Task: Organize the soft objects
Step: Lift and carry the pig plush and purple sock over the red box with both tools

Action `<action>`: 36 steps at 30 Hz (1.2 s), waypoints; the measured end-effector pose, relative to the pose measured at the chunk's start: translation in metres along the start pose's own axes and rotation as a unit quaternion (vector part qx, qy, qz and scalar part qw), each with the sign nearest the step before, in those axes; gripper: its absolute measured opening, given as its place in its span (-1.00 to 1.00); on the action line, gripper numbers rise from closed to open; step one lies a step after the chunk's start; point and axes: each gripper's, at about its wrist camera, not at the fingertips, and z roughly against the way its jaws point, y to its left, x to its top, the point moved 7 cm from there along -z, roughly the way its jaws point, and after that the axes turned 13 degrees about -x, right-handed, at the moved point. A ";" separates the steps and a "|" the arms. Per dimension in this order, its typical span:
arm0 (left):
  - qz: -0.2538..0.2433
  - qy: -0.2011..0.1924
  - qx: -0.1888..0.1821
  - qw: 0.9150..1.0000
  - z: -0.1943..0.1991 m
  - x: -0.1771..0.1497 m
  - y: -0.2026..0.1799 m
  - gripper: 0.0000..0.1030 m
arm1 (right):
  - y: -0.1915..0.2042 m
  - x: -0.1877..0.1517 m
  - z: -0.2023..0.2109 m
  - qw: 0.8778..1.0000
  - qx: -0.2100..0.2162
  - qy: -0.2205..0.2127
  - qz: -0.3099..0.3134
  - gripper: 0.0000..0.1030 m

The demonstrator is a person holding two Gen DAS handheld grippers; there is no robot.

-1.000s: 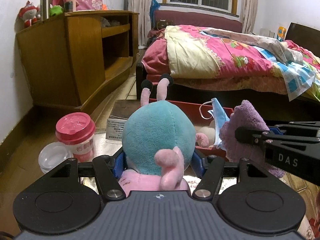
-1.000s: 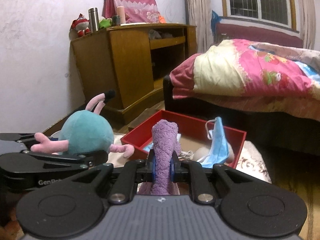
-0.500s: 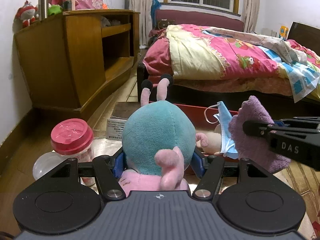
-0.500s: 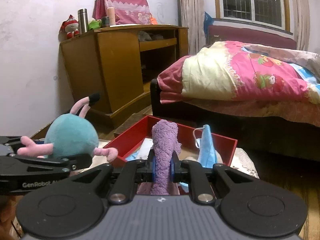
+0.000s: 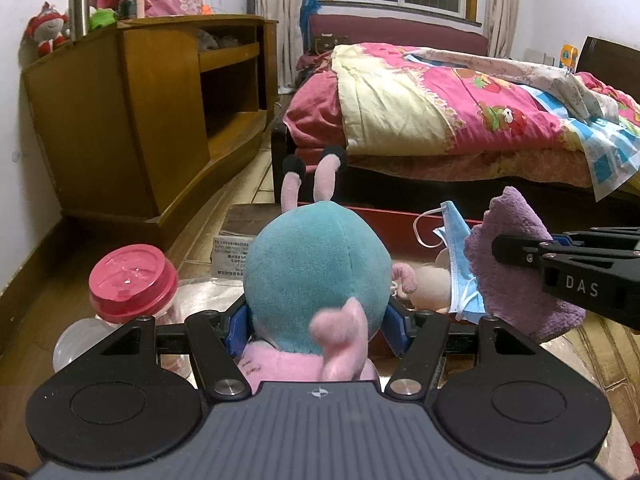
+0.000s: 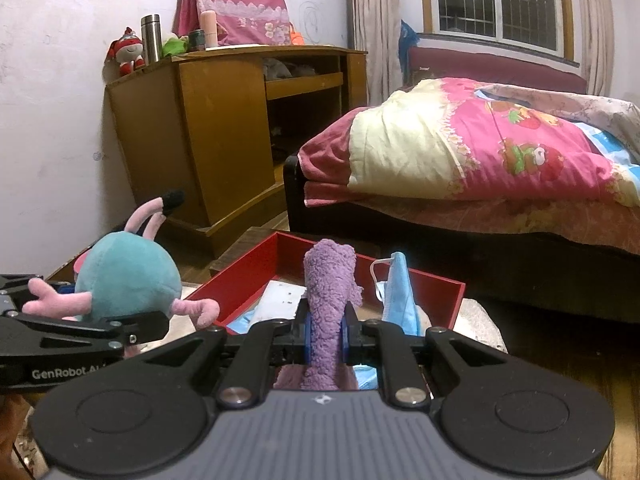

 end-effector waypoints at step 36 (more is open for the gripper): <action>-0.029 -0.001 0.010 1.000 -0.079 0.047 -0.003 0.23 | -0.024 0.028 -0.073 1.000 -0.018 -0.013 -0.016 -1.00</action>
